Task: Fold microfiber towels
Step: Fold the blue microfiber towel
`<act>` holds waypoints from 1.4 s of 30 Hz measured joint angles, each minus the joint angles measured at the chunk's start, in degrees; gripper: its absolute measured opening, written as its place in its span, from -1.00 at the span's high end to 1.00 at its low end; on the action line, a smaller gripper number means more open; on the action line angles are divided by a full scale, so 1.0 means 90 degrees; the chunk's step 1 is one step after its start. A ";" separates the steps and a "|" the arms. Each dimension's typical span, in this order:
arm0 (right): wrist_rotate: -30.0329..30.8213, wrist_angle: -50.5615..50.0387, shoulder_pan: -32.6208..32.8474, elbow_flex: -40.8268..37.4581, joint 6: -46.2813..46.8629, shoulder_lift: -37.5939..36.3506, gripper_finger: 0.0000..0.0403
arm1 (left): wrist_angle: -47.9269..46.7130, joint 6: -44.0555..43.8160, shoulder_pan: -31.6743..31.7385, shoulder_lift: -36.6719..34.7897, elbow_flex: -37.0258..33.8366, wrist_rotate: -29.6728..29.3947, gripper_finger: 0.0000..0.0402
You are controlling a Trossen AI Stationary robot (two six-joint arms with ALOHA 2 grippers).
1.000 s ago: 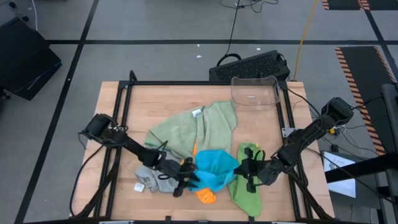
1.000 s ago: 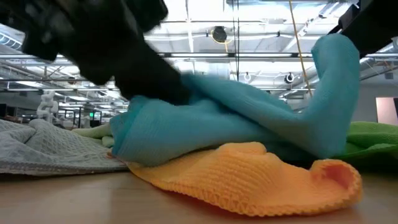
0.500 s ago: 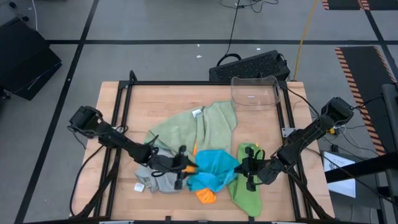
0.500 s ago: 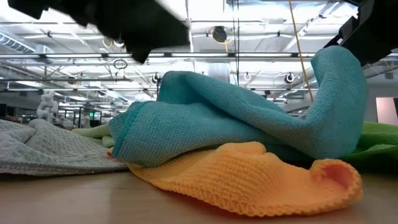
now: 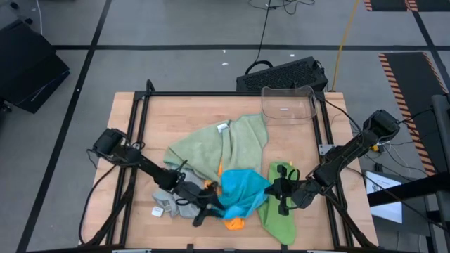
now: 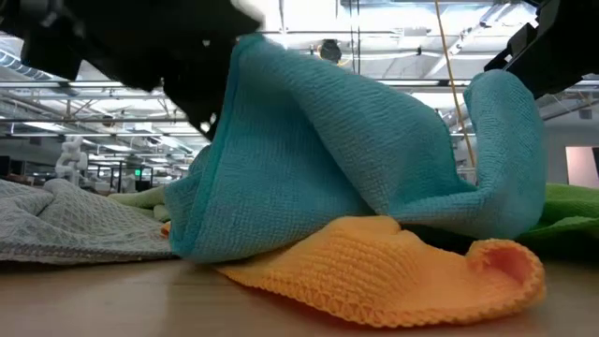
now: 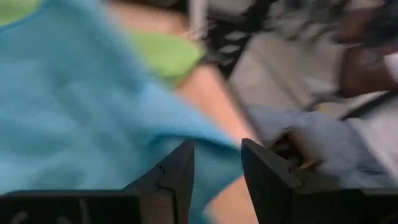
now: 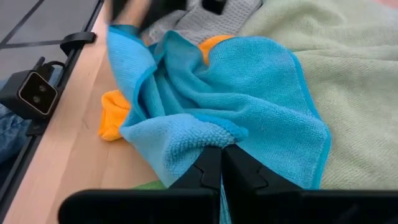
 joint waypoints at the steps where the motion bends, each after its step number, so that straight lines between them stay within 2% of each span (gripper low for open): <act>1: 0.0000 0.0000 0.0000 0.0000 -0.0025 0.0000 1.00 | 0.0095 0.0094 -0.0048 0.0029 0.0000 0.0064 0.33; 6: 0.0000 0.0004 0.0000 0.0000 -0.0099 0.0000 1.00 | 0.0112 0.0283 -0.0162 -0.0051 0.0000 -0.0153 0.33; 9: -0.0015 0.0002 0.0000 0.0000 -0.0148 0.0000 1.00 | 0.0141 0.0284 -0.0137 -0.0189 0.0000 -0.0601 0.33; 16: -0.0017 -0.0005 0.0000 0.0000 -0.0168 0.0000 0.97 | -0.0448 0.0029 -0.0041 -0.0343 0.0000 -0.2544 0.33; 18: -0.0012 -0.0006 -0.0006 0.0000 -0.0168 0.0000 0.97 | -0.0557 -0.0579 0.0156 -0.0348 0.0030 -0.2363 0.33; 21: 0.0002 -0.0003 -0.0007 0.0000 -0.0168 0.0000 0.96 | -0.1081 -0.1333 0.0387 -0.0351 0.0130 -0.1707 0.33; 25: 0.0023 -0.0003 -0.0010 0.0000 -0.0168 0.0000 0.96 | -0.1186 -0.1388 0.0328 -0.0347 0.0215 -0.1083 0.33; 28: 0.0162 -0.0004 -0.0009 0.0000 -0.0174 0.0000 0.96 | -0.1488 -0.1364 0.0248 -0.0347 0.0295 -0.1009 0.33; 35: 0.0170 0.0026 -0.0010 0.0000 -0.0265 0.0002 0.96 | -0.1482 -0.1265 0.0041 -0.0265 0.0433 -0.0912 0.33; 40: 0.0328 0.0139 -0.0010 0.0002 -0.0289 0.0002 0.96 | -0.1407 -0.1359 0.0012 -0.0033 0.0493 -0.0908 0.33; 42: 0.0352 0.0138 -0.0010 0.0005 -0.0295 0.0002 0.96 | -0.1059 -0.1393 0.0012 0.0131 0.0500 -0.0776 0.33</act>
